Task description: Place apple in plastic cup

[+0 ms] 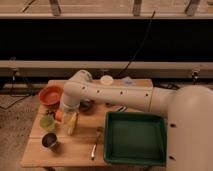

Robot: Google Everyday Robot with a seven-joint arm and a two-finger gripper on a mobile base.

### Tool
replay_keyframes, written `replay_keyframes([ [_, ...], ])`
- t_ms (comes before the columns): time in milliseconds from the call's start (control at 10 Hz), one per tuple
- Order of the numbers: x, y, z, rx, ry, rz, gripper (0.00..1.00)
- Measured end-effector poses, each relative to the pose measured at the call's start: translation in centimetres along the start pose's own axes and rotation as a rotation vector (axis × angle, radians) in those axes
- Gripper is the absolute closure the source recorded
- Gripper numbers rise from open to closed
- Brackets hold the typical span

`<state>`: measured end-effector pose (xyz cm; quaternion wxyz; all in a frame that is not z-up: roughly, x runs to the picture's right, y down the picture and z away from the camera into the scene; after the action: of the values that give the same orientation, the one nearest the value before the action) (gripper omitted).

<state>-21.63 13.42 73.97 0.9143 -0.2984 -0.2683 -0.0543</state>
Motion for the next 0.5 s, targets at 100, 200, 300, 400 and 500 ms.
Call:
replay_keyframes([
  [100,0.3,-0.1,0.0,-0.003,-0.007,0.011,1.00],
  [200,1.2,-0.5,0.3,-0.013,-0.017,0.018,1.00],
  [300,2.0,-0.8,0.7,-0.022,-0.026,0.025,1.00],
  [400,2.1,-1.0,1.2,-0.032,-0.035,0.024,1.00],
  [500,1.6,-1.2,2.3,-0.052,-0.049,0.021,1.00],
])
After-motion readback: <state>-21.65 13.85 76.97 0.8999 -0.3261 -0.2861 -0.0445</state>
